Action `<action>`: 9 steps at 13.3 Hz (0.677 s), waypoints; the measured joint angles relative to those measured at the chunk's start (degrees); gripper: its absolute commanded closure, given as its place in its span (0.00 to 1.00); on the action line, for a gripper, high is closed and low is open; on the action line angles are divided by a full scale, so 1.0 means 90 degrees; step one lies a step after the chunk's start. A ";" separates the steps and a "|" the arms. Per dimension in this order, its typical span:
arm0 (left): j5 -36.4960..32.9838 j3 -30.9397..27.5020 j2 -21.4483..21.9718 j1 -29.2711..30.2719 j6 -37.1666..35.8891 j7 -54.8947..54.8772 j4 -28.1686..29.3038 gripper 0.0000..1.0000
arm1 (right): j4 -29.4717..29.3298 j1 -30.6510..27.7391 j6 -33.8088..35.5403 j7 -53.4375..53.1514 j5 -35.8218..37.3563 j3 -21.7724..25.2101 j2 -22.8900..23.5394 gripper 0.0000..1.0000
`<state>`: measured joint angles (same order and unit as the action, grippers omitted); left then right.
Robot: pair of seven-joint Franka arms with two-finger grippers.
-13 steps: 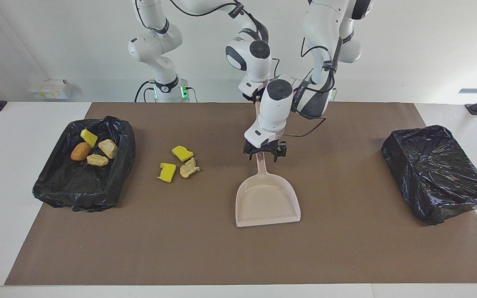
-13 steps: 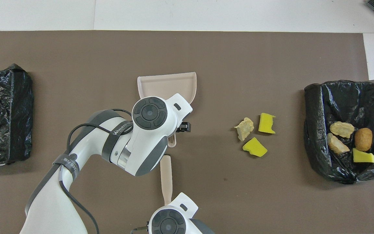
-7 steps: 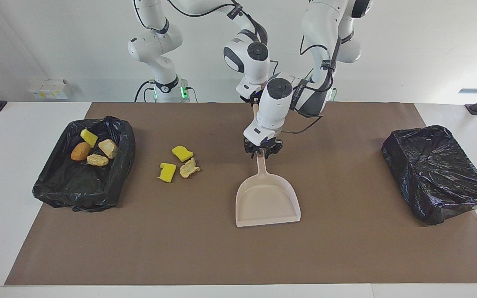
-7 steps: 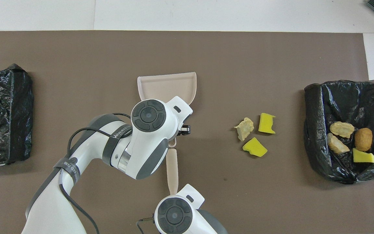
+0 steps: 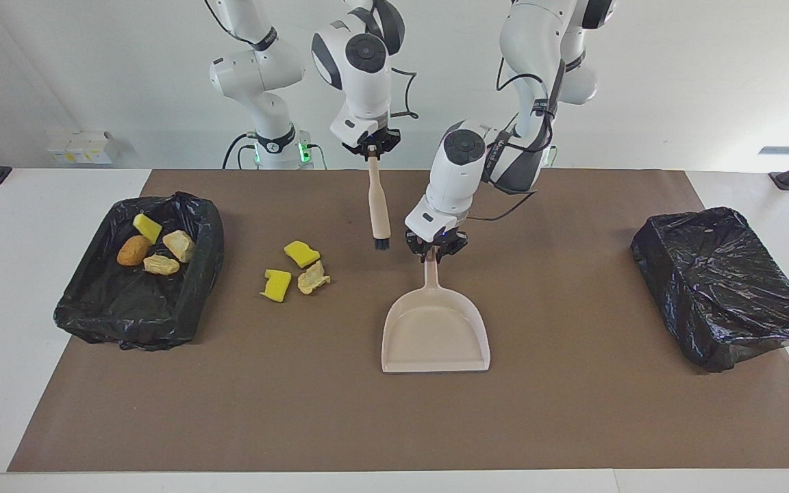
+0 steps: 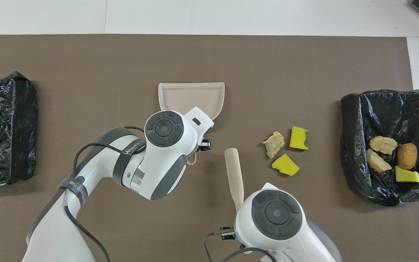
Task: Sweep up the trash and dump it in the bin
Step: 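Grasp the beige brush with the right gripper and lift it, then place the dustpan by the scraps while the right gripper positions the brush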
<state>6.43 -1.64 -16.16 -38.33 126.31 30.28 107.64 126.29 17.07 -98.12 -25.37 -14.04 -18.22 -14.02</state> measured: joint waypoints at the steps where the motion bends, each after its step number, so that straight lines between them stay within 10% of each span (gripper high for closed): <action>1: 0.0000 -0.0037 0.0001 0.0033 0.0000 0.0000 0.0000 1.00 | 0.0004 -0.0325 0.0133 0.0339 0.0080 0.0002 -0.0124 1.00; 9: -0.0016 -0.0243 0.0405 0.1175 -0.0712 -0.1388 -0.0064 1.00 | 0.0359 -0.2800 -0.0294 0.2130 0.2022 0.0027 -0.0001 1.00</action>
<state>6.28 -3.83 -12.51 -27.76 119.91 17.79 107.07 129.52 -8.13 -100.77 -6.20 4.16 -17.98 -14.03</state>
